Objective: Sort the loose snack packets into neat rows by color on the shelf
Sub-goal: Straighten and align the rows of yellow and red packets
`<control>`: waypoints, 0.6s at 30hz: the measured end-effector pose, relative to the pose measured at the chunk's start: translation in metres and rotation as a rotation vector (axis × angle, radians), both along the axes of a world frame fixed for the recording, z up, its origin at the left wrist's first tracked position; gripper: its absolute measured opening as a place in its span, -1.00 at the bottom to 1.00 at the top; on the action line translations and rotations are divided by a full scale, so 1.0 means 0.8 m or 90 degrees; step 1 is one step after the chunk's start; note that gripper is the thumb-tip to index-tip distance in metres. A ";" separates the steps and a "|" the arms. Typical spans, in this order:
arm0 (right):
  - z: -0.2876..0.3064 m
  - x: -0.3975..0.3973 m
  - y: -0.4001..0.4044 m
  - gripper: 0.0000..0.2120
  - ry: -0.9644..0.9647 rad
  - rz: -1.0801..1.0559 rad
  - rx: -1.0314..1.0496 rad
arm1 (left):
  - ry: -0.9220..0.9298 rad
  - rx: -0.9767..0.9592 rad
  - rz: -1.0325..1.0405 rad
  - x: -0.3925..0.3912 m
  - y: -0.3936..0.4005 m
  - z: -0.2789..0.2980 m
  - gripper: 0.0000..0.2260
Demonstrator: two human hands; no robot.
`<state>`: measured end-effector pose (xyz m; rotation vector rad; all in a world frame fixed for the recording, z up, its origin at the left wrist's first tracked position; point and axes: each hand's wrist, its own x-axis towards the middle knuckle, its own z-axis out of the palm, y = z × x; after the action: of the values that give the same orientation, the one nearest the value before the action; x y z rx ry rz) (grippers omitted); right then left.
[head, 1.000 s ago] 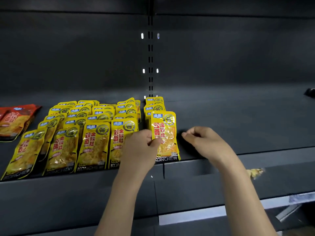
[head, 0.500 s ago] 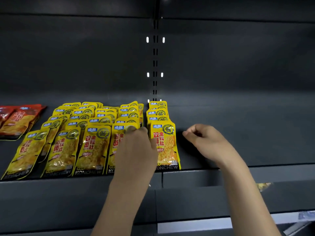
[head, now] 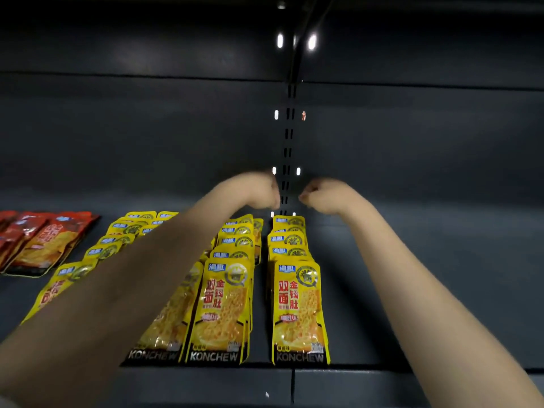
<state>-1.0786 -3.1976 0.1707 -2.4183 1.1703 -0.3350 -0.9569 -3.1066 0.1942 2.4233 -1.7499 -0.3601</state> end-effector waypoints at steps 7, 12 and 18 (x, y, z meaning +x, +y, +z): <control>-0.061 0.004 -0.029 -0.89 -0.164 -0.099 0.025 | 0.006 0.068 -0.003 0.025 -0.035 -0.050 -0.89; -0.073 0.010 -0.034 -0.93 -0.183 -0.112 0.032 | 0.010 0.048 0.064 0.037 -0.051 -0.067 -0.87; -0.084 0.006 -0.041 -0.85 -0.153 -0.115 0.091 | 0.232 0.104 0.169 0.042 -0.067 -0.082 -0.85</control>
<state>-1.0740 -3.2306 0.1037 -2.0887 1.2597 -0.5611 -0.9236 -3.1603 0.1282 2.4569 -1.2760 -0.8745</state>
